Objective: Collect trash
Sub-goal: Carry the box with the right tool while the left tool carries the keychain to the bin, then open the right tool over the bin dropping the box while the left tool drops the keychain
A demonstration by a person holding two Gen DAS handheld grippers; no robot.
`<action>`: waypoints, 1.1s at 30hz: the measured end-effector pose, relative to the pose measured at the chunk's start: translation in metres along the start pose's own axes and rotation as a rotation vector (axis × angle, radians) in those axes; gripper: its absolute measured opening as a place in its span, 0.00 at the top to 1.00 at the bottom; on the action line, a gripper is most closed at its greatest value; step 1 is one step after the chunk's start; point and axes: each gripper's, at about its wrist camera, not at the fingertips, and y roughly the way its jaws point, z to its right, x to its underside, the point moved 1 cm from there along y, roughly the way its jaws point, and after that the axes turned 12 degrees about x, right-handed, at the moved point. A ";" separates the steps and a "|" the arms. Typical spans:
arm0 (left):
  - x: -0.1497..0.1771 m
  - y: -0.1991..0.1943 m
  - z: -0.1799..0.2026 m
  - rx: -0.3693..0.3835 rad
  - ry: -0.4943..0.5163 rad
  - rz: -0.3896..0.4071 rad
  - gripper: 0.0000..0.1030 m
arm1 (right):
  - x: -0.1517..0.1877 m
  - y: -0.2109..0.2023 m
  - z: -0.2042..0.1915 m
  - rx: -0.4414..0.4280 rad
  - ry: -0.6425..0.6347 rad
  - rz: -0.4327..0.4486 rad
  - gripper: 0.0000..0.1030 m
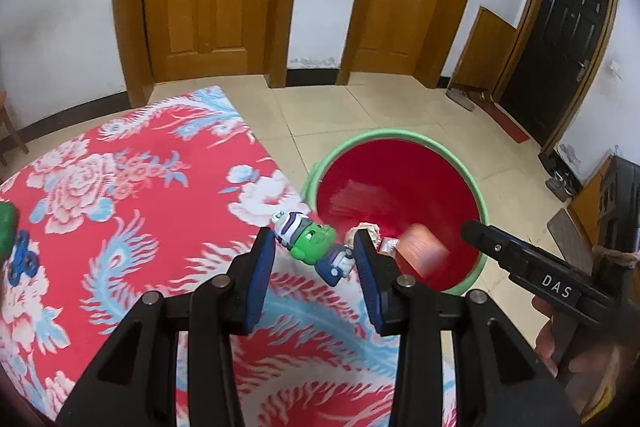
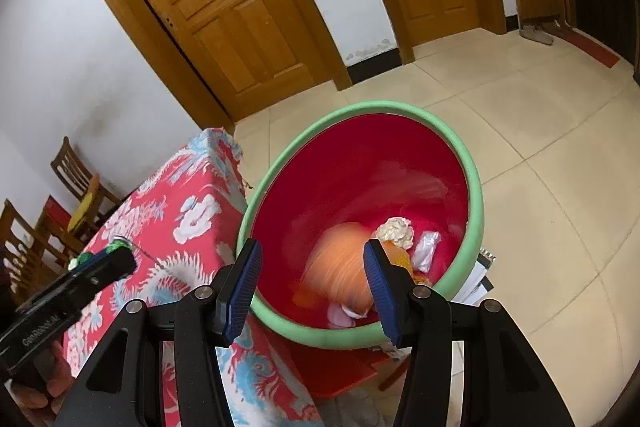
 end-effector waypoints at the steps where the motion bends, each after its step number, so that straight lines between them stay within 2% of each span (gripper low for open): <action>1: 0.000 0.003 0.001 0.003 0.002 -0.004 0.60 | -0.001 0.000 0.003 -0.002 0.006 0.003 0.47; 18: -0.006 0.069 0.034 0.111 0.091 -0.127 0.60 | -0.010 -0.020 0.036 0.041 0.061 0.061 0.47; 25: -0.006 0.064 0.040 0.072 0.112 -0.099 0.58 | -0.008 -0.019 0.036 0.030 0.070 0.049 0.47; 29: -0.005 0.054 0.030 0.066 0.063 -0.089 0.58 | -0.008 -0.022 0.033 0.024 0.061 0.052 0.47; 33: -0.002 0.036 0.020 0.027 0.018 -0.064 0.58 | -0.006 -0.026 0.026 0.023 0.041 0.042 0.47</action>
